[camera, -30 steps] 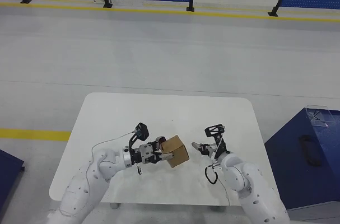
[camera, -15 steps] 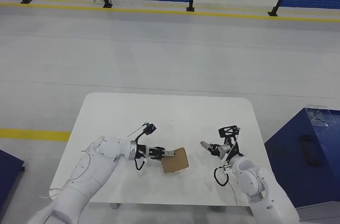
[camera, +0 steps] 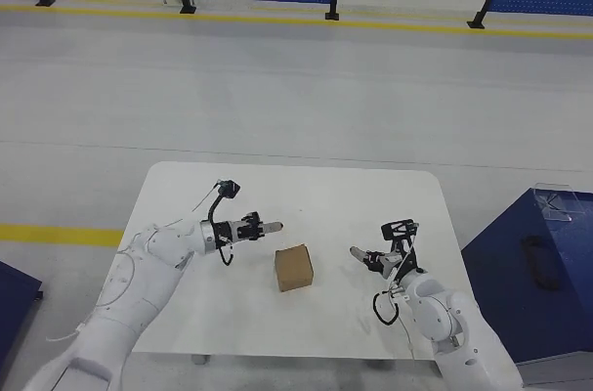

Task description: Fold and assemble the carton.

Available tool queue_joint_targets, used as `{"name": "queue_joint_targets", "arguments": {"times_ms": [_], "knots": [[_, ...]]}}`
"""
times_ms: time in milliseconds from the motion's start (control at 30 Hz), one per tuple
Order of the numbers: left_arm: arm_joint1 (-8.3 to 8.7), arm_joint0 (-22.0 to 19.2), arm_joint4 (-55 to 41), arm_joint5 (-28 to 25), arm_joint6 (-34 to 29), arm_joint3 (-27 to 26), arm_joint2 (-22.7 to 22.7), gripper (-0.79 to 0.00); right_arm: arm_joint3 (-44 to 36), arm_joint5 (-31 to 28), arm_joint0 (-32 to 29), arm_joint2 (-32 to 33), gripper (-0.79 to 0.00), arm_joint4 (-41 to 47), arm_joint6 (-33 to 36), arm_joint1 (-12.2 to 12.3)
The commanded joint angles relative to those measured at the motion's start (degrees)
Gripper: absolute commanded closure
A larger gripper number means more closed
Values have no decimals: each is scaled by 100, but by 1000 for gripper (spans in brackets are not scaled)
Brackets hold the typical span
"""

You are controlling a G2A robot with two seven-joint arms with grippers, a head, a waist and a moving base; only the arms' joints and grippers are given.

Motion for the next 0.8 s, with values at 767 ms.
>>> {"name": "queue_joint_targets", "arguments": {"times_ms": [767], "knots": [[28, 1550, 6711, 410, 3497, -2751, 467, 0, 0, 0, 0, 0, -785, 0, 0, 0]]}}
